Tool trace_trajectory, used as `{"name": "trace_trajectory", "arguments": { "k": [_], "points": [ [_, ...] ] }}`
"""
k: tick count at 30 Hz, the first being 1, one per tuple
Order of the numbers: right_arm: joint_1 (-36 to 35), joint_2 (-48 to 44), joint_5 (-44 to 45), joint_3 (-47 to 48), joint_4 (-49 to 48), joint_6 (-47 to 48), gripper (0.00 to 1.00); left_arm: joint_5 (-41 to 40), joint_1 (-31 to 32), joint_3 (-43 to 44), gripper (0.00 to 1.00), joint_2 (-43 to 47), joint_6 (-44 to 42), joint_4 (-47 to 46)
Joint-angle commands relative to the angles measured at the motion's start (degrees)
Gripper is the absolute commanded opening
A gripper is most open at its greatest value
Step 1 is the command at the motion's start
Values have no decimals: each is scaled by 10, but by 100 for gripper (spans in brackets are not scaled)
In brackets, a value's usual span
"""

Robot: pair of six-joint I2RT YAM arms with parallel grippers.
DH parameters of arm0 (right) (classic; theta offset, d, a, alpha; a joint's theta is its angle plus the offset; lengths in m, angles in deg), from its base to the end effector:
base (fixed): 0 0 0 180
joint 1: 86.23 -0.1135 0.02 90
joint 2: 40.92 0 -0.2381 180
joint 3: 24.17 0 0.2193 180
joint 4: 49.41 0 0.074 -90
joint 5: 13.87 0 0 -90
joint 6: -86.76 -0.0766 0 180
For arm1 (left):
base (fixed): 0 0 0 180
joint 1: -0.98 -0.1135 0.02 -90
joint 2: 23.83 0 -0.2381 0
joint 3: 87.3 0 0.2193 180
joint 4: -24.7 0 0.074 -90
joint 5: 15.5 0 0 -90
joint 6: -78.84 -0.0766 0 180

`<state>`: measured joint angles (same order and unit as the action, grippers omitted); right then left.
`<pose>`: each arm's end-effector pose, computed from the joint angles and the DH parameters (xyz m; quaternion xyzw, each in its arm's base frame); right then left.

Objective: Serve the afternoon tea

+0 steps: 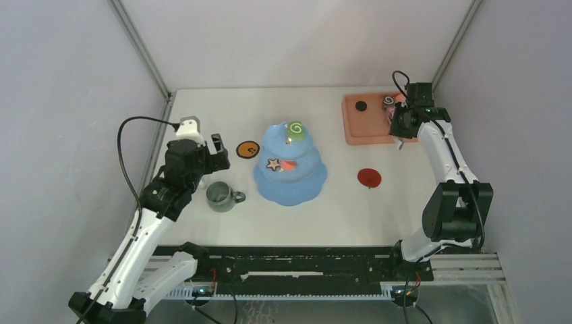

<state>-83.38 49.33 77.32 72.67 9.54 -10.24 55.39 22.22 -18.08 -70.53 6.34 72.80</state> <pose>0.3304 -0.0180 0.2575 0.0846 0.9427 0.0019 0.3227 0.1874 -0.0459 0.3076 -0.0612 0.8368 -0.0418 0.5425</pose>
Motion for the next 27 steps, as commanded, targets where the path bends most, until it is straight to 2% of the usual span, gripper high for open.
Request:
{"name": "trace_trajectory", "arguments": {
  "k": [1,3,4,5,9,15,27],
  "points": [
    [-6,-28,26,-19,-33,-41,0,6,-4,-3,100,8,0,-13],
    [-17,-33,51,-37,-51,-61,1,6,-4,-5,100,6,2,-14],
    [-27,-36,63,-44,-60,-68,13,6,-4,-5,100,5,2,-14],
    [-37,-36,92,-50,-67,-73,20,6,-4,-5,100,5,3,-15],
    [-68,-26,135,-58,-94,-96,31,3,-4,-2,100,4,0,-16],
    [-69,1,126,-56,-121,-122,40,-6,-4,-5,100,7,-1,-13],
    [-68,32,162,-43,-100,-135,45,-9,-4,-9,100,-7,-6,-17]
  ]
}}
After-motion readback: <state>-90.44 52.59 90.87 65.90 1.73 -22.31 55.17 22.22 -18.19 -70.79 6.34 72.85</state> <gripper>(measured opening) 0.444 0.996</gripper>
